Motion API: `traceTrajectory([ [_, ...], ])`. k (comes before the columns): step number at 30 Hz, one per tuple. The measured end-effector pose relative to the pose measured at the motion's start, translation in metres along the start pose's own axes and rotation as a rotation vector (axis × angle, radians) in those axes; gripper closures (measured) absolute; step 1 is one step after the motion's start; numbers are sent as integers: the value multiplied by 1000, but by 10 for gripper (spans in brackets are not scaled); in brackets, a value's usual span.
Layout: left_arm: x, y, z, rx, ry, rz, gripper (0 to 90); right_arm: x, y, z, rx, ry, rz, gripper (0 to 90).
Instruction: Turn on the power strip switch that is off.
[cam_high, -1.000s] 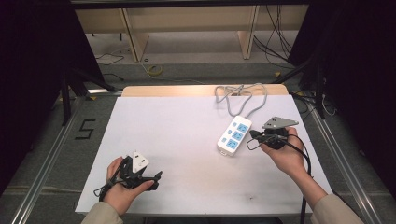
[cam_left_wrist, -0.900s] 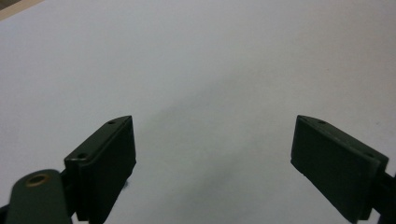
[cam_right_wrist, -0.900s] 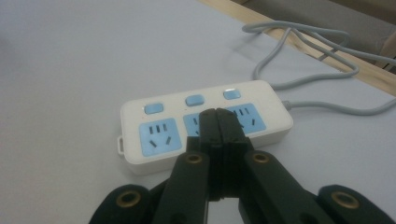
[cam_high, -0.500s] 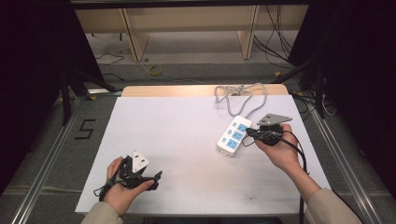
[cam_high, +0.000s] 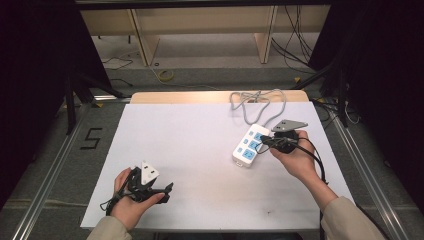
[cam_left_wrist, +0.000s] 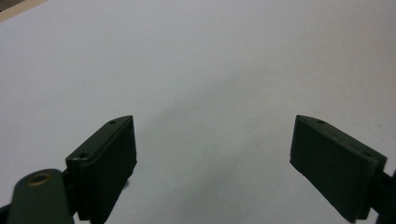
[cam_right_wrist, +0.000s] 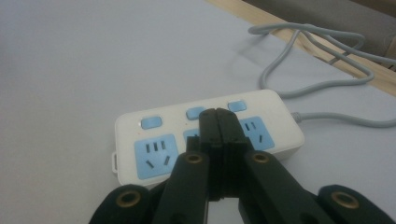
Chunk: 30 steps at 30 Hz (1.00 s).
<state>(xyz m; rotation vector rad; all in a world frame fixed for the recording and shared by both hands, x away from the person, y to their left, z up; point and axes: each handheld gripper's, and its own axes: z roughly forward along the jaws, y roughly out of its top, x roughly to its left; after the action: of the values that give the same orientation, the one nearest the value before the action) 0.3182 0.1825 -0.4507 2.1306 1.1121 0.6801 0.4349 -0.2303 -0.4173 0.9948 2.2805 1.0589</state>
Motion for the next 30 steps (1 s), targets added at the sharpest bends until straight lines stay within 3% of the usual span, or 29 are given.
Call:
traceTrajectory([
  [30,0,1,1,3,-5,7,141,0,13,19,29,5,1,900],
])
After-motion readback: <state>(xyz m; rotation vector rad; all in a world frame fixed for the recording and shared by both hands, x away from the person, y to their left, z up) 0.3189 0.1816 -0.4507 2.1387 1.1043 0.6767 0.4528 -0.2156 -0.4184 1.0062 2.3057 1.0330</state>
